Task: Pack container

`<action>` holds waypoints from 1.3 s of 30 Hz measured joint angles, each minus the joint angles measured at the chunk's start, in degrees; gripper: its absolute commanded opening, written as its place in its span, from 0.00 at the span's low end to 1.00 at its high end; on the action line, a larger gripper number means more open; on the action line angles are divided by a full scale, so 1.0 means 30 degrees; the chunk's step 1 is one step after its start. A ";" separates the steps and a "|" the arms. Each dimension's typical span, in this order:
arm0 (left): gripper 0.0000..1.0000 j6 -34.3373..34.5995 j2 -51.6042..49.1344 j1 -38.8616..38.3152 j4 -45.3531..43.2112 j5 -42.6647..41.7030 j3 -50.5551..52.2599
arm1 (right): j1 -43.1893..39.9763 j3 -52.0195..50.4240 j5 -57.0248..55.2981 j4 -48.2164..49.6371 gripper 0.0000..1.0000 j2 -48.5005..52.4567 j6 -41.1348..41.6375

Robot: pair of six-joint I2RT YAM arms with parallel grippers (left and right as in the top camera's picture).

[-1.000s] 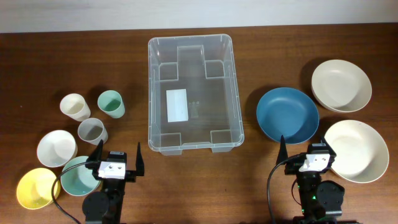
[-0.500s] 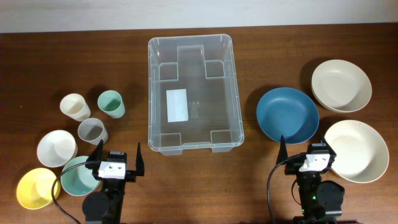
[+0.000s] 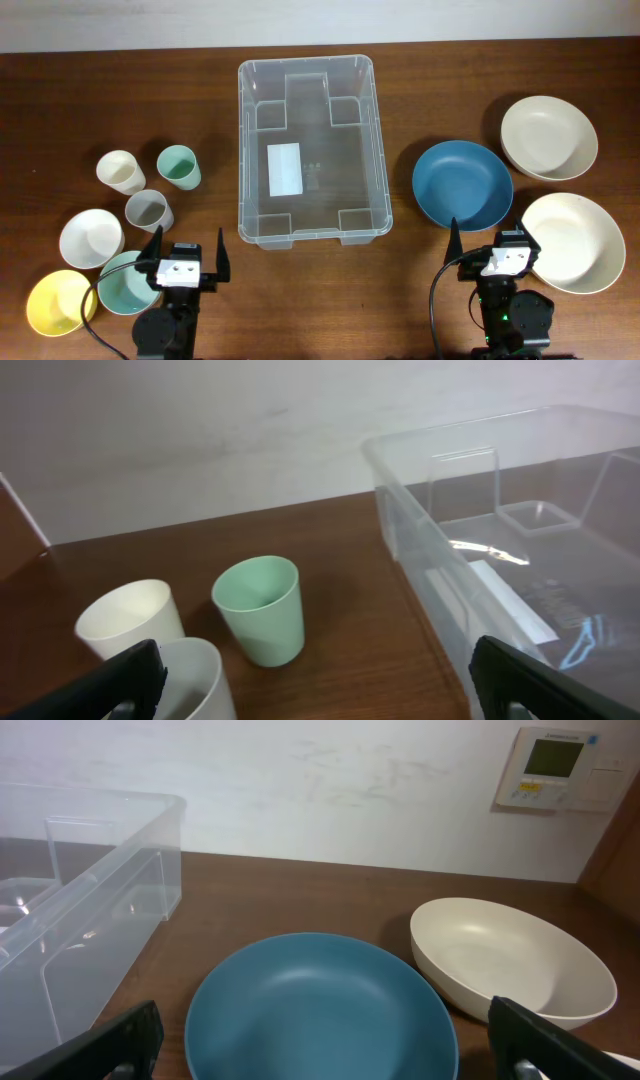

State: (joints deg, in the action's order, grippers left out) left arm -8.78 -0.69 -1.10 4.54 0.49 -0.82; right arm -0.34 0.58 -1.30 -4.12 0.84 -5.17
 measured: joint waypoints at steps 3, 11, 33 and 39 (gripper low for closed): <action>0.99 0.0007 0.0000 0.0000 0.0007 0.0204 0.0000 | 0.0000 0.0000 0.0051 0.0000 0.99 0.0000 -0.0007; 1.00 0.0000 0.0000 0.0000 -0.0488 0.0925 0.0015 | 0.0000 0.0000 0.0117 -0.0015 0.99 0.0015 0.1807; 0.99 0.2958 -0.8663 0.0000 0.3271 0.0393 -0.8313 | -0.0007 1.0222 0.0284 -0.6390 0.99 1.2189 0.3315; 0.99 0.3016 -1.4950 0.0000 0.7614 0.0328 -1.3406 | -0.0022 1.7333 0.0801 -1.1708 0.99 1.7813 0.3308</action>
State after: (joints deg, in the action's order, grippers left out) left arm 0.27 -45.54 -1.10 27.38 1.48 -41.04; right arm -0.40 52.58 1.10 -39.24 54.28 4.75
